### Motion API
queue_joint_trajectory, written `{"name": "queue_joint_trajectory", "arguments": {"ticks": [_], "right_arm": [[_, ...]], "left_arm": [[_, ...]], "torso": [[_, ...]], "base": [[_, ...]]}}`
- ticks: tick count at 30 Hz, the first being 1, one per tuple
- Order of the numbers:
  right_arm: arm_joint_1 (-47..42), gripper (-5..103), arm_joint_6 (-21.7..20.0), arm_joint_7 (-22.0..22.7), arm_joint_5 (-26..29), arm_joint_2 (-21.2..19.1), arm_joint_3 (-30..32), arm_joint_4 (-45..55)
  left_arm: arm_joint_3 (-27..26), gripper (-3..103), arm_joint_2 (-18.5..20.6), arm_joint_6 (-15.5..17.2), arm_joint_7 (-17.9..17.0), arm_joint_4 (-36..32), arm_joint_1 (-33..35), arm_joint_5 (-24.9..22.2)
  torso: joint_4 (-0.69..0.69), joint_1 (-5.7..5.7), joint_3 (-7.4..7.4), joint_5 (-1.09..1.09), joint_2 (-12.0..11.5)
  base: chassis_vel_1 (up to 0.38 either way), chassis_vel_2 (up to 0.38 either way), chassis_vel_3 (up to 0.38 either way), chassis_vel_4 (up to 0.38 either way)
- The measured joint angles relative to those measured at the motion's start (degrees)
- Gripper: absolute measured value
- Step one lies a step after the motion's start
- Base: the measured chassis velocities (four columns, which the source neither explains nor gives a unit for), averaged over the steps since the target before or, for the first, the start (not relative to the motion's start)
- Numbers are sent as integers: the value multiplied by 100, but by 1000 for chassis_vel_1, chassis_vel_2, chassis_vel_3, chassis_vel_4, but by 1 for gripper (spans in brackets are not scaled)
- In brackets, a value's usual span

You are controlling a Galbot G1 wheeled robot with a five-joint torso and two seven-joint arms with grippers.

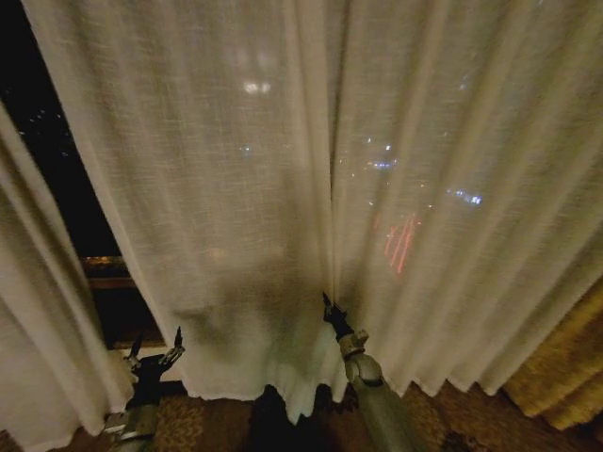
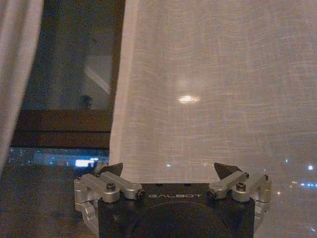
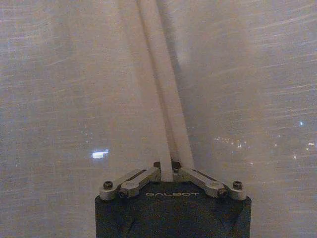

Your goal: Open the curtains by pulling them apart, changing their state from closed to fully open.

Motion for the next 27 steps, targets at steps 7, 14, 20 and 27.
{"name": "queue_joint_trajectory", "arguments": {"ticks": [7, 14, 20, 27], "right_arm": [[-23, 0, 0, -13, 65, -56, 63, 16], [-80, 0, 0, -29, 200, -140, 119, 51], [-80, 0, -5, -29, 268, -163, 137, 66], [-14, 0, -23, -23, 314, -163, 182, 54]], "left_arm": [[0, 100, 0, 0, 0, 0, 0, 0], [0, 100, 0, 0, 0, 0, 0, 0], [0, 100, 0, 0, 0, 1, 0, 0], [0, 100, 0, 0, 0, 0, 0, 0]], "torso": [[0, 0, 0, 1, 0], [0, 0, 0, 4, 0], [0, 0, 0, 0, 0], [0, 2, 1, 2, -1]], "base": [[-353, -340, 360, 355], [-366, -354, 357, 354], [-357, -370, 349, 360], [-355, -350, 352, 356]]}}
